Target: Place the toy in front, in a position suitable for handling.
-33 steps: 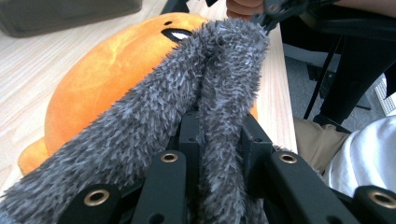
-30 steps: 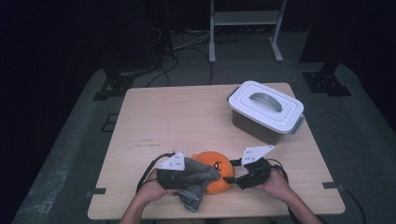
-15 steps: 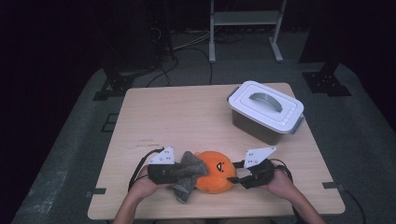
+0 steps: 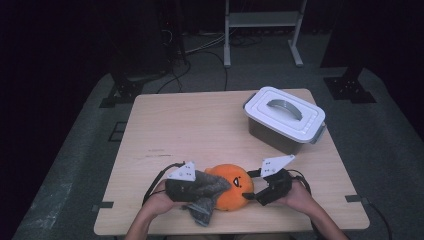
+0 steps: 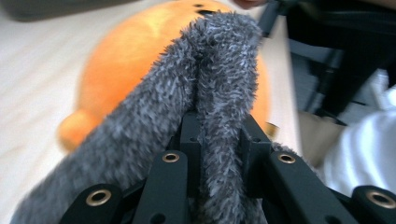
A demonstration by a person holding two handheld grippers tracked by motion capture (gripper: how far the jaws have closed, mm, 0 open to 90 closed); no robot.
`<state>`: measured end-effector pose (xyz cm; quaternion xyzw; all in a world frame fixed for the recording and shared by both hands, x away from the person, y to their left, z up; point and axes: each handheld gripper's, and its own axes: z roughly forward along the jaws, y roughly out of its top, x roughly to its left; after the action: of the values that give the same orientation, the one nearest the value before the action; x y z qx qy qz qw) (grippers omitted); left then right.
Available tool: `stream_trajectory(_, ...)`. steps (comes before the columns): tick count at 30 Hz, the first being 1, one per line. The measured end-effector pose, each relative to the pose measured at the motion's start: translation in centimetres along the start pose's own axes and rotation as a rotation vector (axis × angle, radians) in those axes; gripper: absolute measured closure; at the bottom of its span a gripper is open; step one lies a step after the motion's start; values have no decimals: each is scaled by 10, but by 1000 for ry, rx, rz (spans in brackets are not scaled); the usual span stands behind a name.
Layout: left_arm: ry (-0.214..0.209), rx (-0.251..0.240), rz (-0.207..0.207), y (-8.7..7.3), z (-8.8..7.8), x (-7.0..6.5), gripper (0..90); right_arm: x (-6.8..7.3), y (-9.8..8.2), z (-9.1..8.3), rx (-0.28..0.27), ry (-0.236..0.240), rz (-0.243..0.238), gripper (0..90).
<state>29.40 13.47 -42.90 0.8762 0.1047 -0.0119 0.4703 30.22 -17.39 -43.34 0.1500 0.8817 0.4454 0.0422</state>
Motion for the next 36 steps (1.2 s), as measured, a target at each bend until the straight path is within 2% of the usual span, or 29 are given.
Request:
stream_trajectory(2, -10, 4, 13, 1, 2, -3, 756, 1, 1, 2, 0, -5, 1, 246)
stream_trajectory(5, 27, -8, 20, 3, 0, -1, 758, 2, 0, 2, 3, -21, -15, 350)
stream_trajectory(7, 47, -16, 15, 3, -3, 1, 764, 3, 0, 0, 6, -31, -46, 425)
stream_trajectory(10, 64, -28, -4, -1, -9, 6, 766, 3, -2, -2, 2, -30, -70, 464)
stream_trajectory(13, 79, -14, -15, -7, -12, 12, 765, 3, -2, -3, 4, -29, -75, 468)
stream_trajectory(14, 73, -21, -35, -10, -12, 14, 765, 3, -2, -3, 3, -28, -73, 468)
stream_trajectory(16, 66, -24, -40, -13, -13, 16, 765, 2, -1, -3, 1, -29, -76, 468)
stream_trajectory(19, 77, -23, -37, -13, -14, 18, 765, 3, -1, -2, 4, -33, -83, 467)
stream_trajectory(24, 84, -58, 5, -2, -19, 10, 767, 2, -2, -3, 11, -41, -90, 467)
stream_trajectory(26, 92, -83, 11, 4, -21, 8, 767, 3, -1, -2, 12, -40, -99, 465)
stream_trajectory(29, 120, -70, 16, 8, -17, 8, 765, 4, 0, -1, 13, -45, -103, 462)
stream_trajectory(30, 113, -63, 14, 8, -14, 8, 761, 4, 1, -1, 14, -46, -104, 460)
stream_trajectory(32, 106, -56, 19, 8, -11, 7, 701, 4, 0, -1, 17, -47, -102, 456)
stream_trajectory(34, 115, -56, 31, 11, -14, 5, 587, 4, 0, -1, 16, -48, -101, 453)
stream_trajectory(36, 132, -78, 37, 15, -18, 4, 552, 4, -1, -2, 15, -48, -104, 451)
